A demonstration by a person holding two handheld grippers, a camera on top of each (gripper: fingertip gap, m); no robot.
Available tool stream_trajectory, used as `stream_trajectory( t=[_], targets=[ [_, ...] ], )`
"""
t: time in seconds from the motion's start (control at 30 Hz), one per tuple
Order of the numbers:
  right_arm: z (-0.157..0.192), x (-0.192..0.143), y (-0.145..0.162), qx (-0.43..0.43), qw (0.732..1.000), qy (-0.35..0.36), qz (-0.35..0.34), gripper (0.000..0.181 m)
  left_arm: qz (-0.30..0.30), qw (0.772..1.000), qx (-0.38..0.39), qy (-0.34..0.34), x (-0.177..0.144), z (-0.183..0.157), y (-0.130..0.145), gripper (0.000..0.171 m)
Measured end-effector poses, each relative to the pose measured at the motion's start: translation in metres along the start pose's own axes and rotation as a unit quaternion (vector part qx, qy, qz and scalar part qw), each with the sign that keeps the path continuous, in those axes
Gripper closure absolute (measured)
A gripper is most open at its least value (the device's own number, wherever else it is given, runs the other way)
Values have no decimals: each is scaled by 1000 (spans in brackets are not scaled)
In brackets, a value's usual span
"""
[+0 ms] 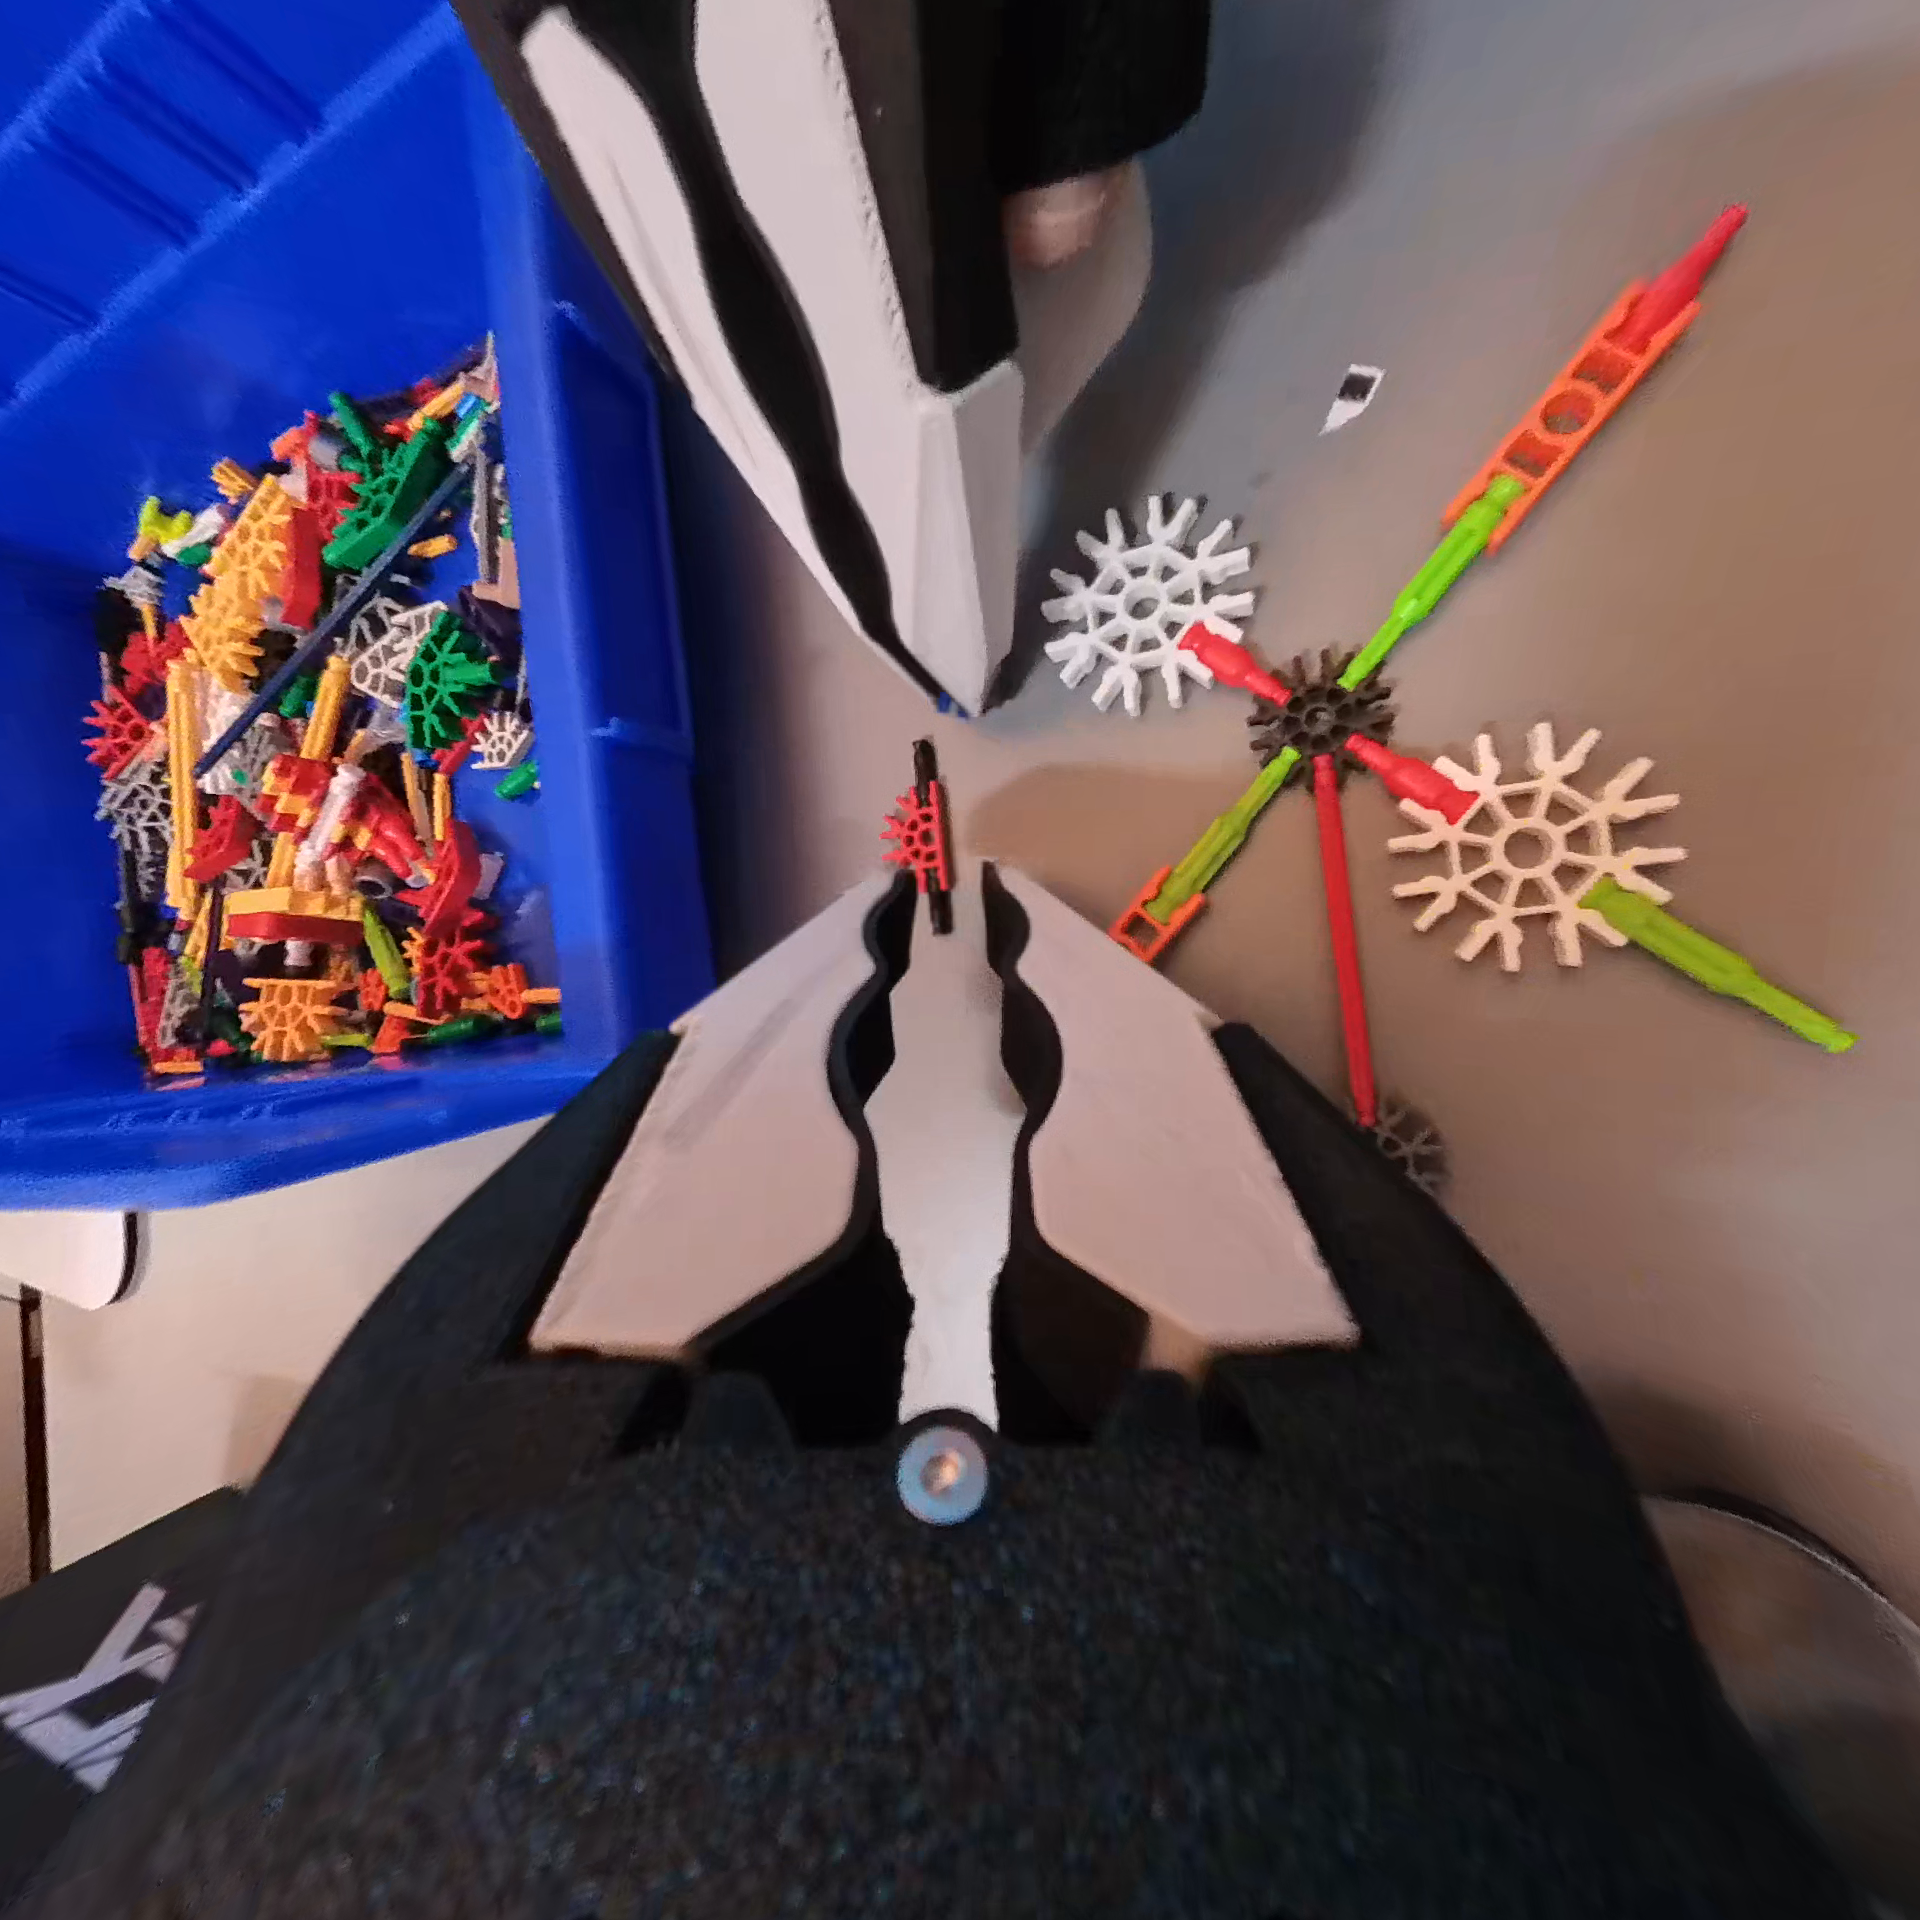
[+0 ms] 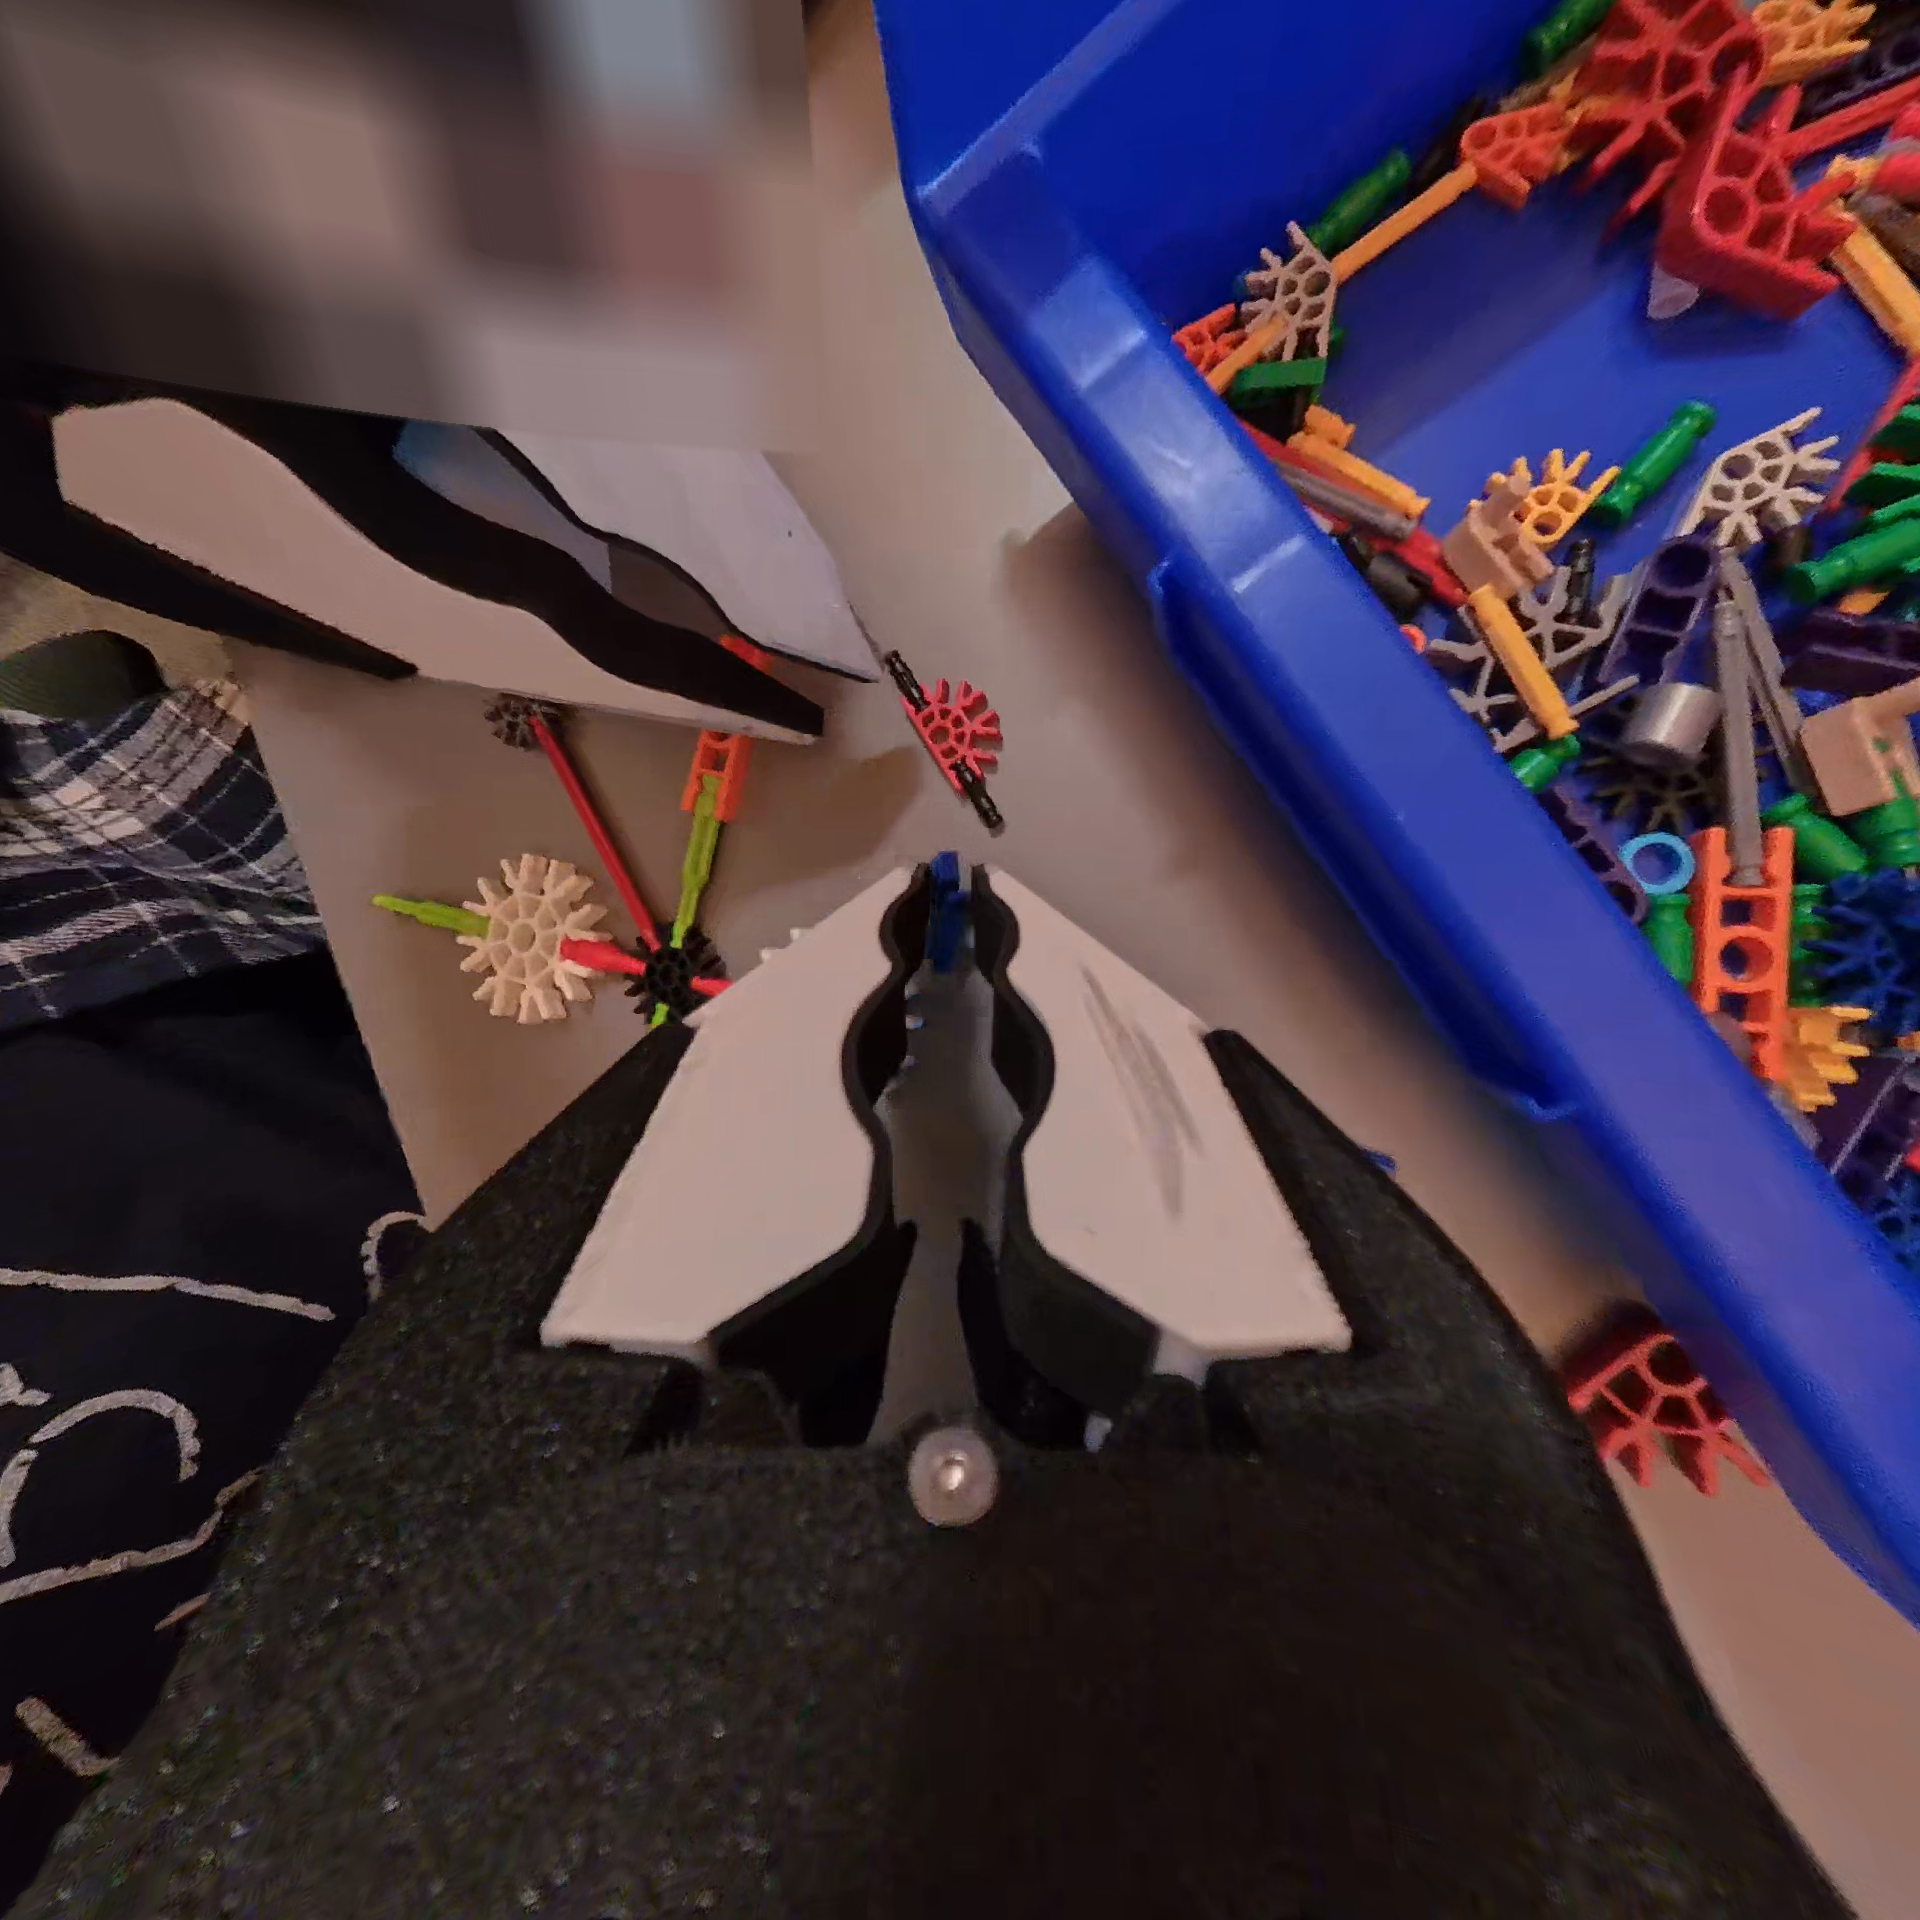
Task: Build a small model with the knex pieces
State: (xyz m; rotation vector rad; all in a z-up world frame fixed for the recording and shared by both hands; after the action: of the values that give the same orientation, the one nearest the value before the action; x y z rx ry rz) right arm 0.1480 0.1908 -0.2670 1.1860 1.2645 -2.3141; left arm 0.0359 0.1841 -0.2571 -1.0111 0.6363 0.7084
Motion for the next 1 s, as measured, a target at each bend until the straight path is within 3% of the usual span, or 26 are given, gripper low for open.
stream_trajectory(
  t=[0.27, 0.5, 1.0],
  targets=[
    [-1, -5, -5, -20, 999, 38, 6, 159, -2, 1000, -5, 11, 2, 1, 4, 158],
    [7, -16, -4, -55, 996, 76, 2, 159, -4, 1000, -6, 10, -1, 4, 6, 158],
    [13, 2, 4, -83, 986, 148, 12, 167, -10, 999, -11, 31, 7, 6, 6, 157]
  ],
)
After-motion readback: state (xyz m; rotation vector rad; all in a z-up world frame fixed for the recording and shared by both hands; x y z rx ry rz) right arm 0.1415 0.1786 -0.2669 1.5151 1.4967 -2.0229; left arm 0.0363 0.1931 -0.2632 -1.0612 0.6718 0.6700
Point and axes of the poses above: each gripper's, where its closed fingertips meet, x out along the fingers, y out of its underside, z = x × y across the jaws, the point moved 7 cm from there along -x, back along the fingers, and after that the axes turned 3 degrees about -z, right-handed, at the moved point
